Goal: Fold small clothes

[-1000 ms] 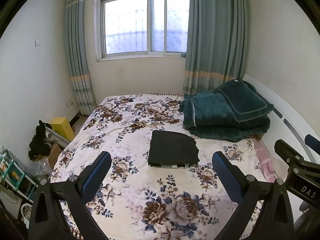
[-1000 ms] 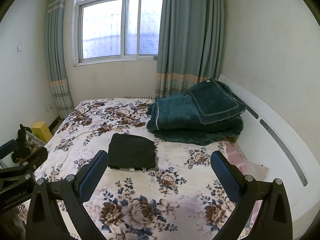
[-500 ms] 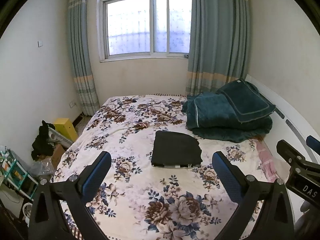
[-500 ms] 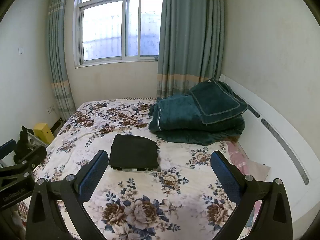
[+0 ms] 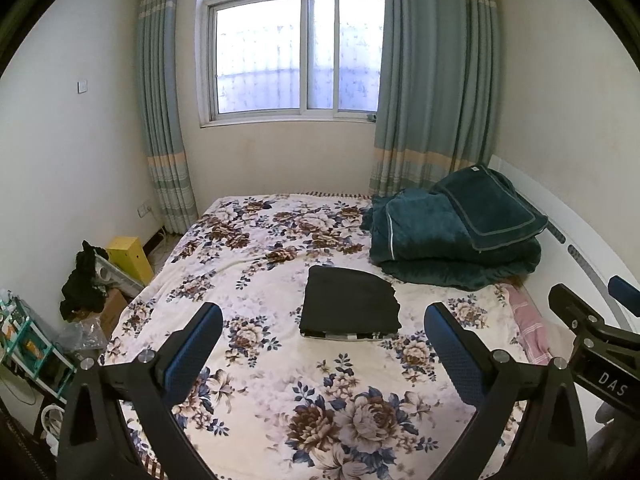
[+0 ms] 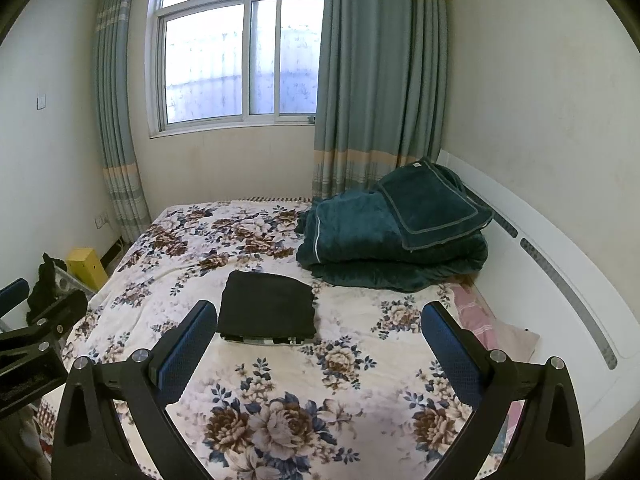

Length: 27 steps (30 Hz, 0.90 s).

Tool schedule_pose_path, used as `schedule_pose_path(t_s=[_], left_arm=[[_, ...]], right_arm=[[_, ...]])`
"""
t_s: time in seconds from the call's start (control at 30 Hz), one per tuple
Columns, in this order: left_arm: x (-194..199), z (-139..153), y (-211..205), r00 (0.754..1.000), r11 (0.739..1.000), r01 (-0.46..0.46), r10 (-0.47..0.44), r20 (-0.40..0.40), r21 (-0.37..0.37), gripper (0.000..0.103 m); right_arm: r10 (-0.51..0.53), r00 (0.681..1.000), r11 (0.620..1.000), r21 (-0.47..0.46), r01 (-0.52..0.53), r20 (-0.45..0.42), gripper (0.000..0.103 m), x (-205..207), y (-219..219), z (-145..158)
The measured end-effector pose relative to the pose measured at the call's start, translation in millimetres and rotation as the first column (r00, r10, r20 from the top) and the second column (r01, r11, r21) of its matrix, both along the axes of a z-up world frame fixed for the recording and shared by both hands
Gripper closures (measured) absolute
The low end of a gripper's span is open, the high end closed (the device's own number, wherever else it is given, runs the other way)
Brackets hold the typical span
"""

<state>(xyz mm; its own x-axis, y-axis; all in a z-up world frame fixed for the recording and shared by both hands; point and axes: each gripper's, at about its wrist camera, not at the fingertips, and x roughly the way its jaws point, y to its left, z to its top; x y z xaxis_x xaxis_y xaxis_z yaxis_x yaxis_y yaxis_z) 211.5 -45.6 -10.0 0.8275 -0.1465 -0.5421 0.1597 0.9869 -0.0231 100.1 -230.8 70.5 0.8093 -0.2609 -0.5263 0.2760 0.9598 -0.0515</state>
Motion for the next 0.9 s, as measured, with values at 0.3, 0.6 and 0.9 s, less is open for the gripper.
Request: schedule_pose_path(t_s=[0.3,0.6,0.9], left_arm=[[-2.4,1.5,-1.4,1.0,1.0,-0.005,0.005,0.004,0.001,0.0],[-4.2,4.2,-7.3,1.0,1.0,-0.015,0.015,0.001,-0.003,0.0],[-5.1,3.8,-7.4,1.0,1.0,-0.019,0.019,0.005,-0.009,0.0]], right_arm=[[-0.002,1.0,1.0,0.001,0.002,0.001,0.0,-2.5,-0.6,-1.5],[0.001,1.0,1.0,0.002,-0.001,0.002,0.0,-5.4,1.1,-3.1],[0.008,1.0,1.0,0.0,-0.008,0.006,0.0,-3.4,6.9,-3.2]])
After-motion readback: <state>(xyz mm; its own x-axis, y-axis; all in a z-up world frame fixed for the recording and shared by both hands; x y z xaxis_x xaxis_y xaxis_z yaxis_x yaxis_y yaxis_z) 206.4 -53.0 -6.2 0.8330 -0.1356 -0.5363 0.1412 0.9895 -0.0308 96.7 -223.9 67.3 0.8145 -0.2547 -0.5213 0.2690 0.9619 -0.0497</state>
